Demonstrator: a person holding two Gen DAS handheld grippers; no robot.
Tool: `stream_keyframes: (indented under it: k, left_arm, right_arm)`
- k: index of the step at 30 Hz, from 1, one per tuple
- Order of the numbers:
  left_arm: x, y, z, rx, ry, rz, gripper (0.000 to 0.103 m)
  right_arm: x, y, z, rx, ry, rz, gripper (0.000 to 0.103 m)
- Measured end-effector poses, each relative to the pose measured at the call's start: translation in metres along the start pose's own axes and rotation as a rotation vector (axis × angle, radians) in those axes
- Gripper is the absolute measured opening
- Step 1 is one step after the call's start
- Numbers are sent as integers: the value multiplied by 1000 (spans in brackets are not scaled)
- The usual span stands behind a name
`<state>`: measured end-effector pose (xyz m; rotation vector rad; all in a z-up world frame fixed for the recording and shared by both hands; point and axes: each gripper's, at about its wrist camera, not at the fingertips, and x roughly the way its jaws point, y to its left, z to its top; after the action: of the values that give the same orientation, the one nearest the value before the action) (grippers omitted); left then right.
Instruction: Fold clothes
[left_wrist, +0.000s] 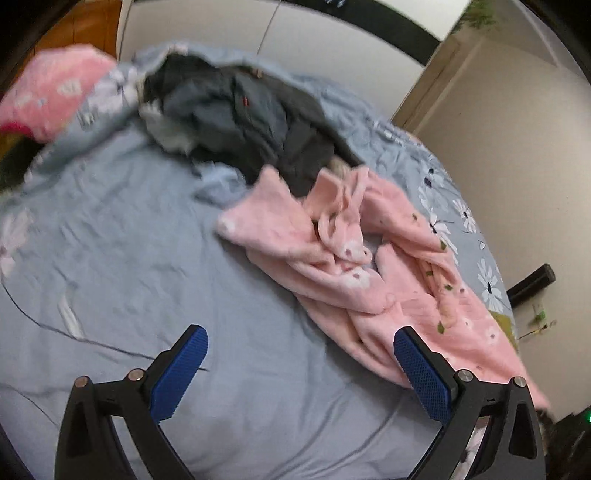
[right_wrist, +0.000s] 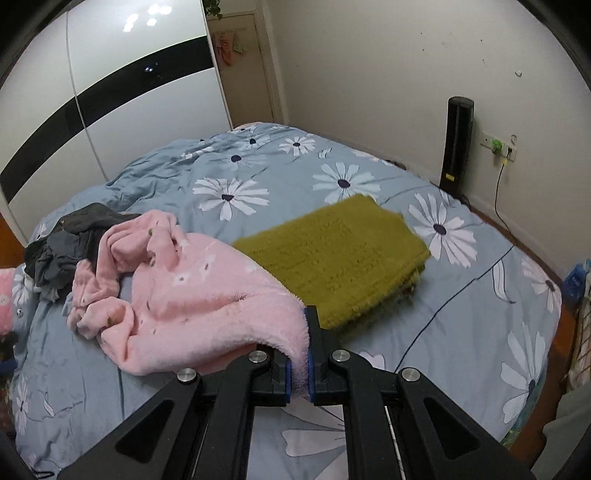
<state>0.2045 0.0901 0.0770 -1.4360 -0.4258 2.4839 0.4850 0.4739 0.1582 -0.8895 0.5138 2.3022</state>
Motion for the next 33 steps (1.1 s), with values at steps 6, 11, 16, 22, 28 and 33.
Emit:
stream_keyframes:
  k: [6, 11, 16, 22, 28, 33]
  left_arm:
    - [65, -20, 12, -26, 103, 35, 100]
    - [107, -22, 34, -121, 144, 53, 91]
    - [139, -30, 39, -135, 191, 74, 66]
    - [150, -30, 38, -183, 196, 46, 11]
    - [98, -10, 52, -201, 72, -56, 6]
    - [7, 45, 72, -222, -94, -139, 6]
  right_arm:
    - [6, 9, -13, -74, 10, 12, 6]
    - [15, -2, -11, -48, 17, 29, 7]
    - [27, -5, -9, -43, 32, 31, 7]
    - [28, -4, -9, -46, 45, 31, 7]
    - [8, 8, -4, -77, 23, 54, 7]
    - [-24, 34, 5, -133, -40, 91, 7]
